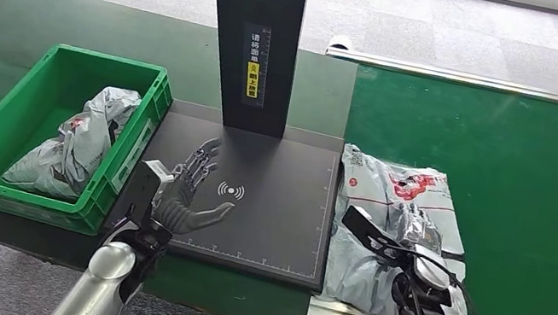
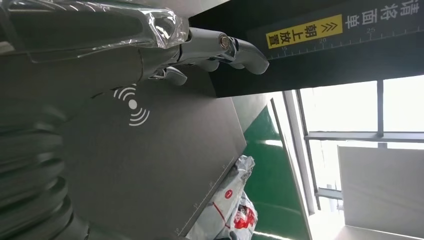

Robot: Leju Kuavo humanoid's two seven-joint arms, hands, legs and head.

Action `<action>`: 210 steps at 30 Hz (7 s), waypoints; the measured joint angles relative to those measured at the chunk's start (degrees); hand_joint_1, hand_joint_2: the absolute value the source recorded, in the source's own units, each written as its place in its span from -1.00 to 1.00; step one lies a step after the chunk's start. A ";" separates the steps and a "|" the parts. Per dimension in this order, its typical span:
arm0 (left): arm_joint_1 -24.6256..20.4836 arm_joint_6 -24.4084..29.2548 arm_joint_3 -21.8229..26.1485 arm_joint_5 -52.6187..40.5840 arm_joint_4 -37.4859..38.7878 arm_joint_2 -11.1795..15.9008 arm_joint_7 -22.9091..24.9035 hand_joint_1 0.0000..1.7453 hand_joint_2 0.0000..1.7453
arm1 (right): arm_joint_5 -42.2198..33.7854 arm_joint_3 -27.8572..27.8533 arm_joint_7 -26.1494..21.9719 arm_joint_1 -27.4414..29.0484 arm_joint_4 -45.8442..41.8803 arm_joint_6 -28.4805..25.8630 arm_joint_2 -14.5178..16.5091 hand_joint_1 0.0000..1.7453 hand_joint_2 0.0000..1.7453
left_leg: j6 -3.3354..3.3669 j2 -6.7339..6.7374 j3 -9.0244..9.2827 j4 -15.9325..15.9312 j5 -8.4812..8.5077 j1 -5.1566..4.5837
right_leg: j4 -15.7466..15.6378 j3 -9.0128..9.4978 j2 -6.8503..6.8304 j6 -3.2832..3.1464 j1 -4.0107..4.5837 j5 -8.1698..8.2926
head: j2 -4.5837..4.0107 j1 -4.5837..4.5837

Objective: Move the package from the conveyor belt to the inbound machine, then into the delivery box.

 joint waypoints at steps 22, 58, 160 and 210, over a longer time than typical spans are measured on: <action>-0.70 2.14 0.16 -1.73 0.02 -0.33 0.75 -1.00 1.00 | -0.83 -0.04 -2.05 -4.25 8.08 2.15 0.51 -1.00 1.00 | 0.00 0.00 0.02 0.01 0.00 0.00 | 0.00 0.02 0.00 0.00 0.00 0.00 | 0.00 0.00; -0.13 2.31 0.58 -1.55 0.99 0.36 -0.11 -1.00 1.00 | -3.66 1.93 -14.14 -4.84 8.85 4.11 0.87 1.00 1.00 | 0.00 -0.01 0.05 0.00 0.00 0.00 | 0.00 0.05 0.00 0.00 0.00 0.01 | 0.00 0.01; -0.36 23.50 4.40 11.41 -15.17 -1.60 -15.64 -1.00 1.00 | -30.16 42.49 -10.59 -22.54 13.05 1.67 17.56 1.00 1.00 | -0.01 0.08 0.07 0.00 0.04 0.02 | 0.02 0.00 0.11 -0.02 0.02 0.02 | 0.00 0.01; 1.13 8.09 0.60 8.42 -11.20 0.97 -7.04 -1.00 1.00 | -64.66 11.63 -43.72 0.41 -14.15 -1.40 8.46 -1.00 1.00 | -0.01 0.06 0.06 0.00 0.01 0.02 | 0.00 -0.01 0.09 -0.01 0.02 0.01 | 0.00 0.01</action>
